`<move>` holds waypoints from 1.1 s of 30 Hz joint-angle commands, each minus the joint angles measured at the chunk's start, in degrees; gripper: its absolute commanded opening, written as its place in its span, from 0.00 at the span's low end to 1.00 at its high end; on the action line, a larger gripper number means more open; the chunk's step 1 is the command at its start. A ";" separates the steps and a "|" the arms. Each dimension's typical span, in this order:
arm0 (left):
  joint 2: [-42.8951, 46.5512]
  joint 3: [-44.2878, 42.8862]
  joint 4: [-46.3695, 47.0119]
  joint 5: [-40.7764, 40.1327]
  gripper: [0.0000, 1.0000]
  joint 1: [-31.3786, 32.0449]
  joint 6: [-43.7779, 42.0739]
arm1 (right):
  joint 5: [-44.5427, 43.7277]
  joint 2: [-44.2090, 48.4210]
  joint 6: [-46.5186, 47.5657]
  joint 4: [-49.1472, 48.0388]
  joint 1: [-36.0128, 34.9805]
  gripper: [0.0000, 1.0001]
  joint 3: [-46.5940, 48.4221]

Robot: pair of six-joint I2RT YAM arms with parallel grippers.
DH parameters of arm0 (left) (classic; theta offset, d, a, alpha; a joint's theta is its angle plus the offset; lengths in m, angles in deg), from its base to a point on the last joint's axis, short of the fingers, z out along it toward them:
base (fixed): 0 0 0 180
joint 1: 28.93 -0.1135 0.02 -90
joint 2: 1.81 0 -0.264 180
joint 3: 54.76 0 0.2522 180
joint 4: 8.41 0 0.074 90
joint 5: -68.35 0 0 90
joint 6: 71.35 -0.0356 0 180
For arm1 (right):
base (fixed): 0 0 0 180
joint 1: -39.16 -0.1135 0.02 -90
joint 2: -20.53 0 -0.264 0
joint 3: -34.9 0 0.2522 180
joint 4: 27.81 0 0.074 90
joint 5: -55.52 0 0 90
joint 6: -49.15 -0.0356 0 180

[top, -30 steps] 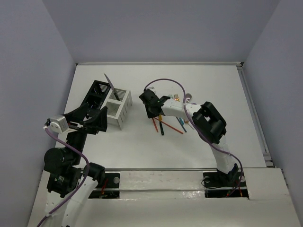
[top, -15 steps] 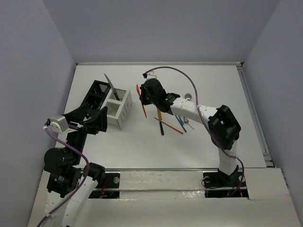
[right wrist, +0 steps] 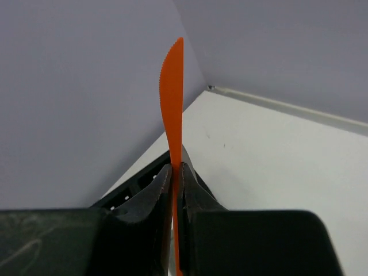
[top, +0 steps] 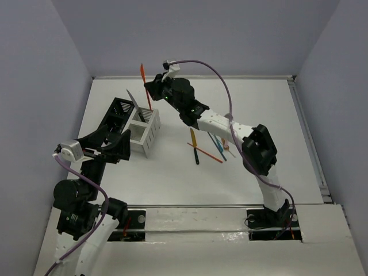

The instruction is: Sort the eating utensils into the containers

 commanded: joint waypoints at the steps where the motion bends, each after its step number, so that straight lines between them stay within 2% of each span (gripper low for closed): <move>1: -0.51 0.26 2.35 0.95 0.99 0.25 0.23 | 0.25 -7.82 5.31 -6.29 -0.55 0.00 11.41; 5: -0.51 0.26 2.35 0.77 0.99 0.25 0.14 | 0.77 -13.45 7.33 -4.72 -0.55 0.00 18.36; 13: -0.25 0.17 2.26 0.77 0.99 0.25 -0.03 | 6.56 -14.96 5.49 -9.45 -1.69 0.00 11.96; 19: -0.34 0.17 2.35 0.68 0.99 0.25 -0.04 | 7.02 -12.32 5.84 -11.49 -2.22 0.01 6.86; 22: -0.25 0.17 2.35 0.33 0.99 0.25 -0.12 | 8.07 -11.62 6.02 -9.46 -2.74 0.22 6.59; 23: -0.16 0.17 2.26 0.16 0.99 0.25 -0.04 | 8.16 -11.35 6.02 -8.85 -2.74 0.33 6.51; 24: -0.16 0.17 2.26 0.07 0.99 0.25 -0.12 | 8.07 -10.48 5.84 -8.23 -2.74 0.52 6.07; 25: -0.16 0.17 2.26 0.16 0.99 0.25 -0.04 | 8.07 -9.78 5.84 -7.79 -2.74 0.57 5.63; 27: -0.33 0.17 2.17 0.07 0.99 0.25 -0.12 | 7.90 -6.72 5.58 -6.91 -2.74 0.60 3.44; 30: -0.69 0.08 2.08 0.07 0.99 0.25 -0.04 | 5.97 -2.58 5.23 -3.50 -2.74 0.58 1.06; 33: -0.60 0.00 1.91 -0.11 0.99 0.25 -0.21 | 1.67 4.54 3.65 2.48 -2.74 0.47 -5.25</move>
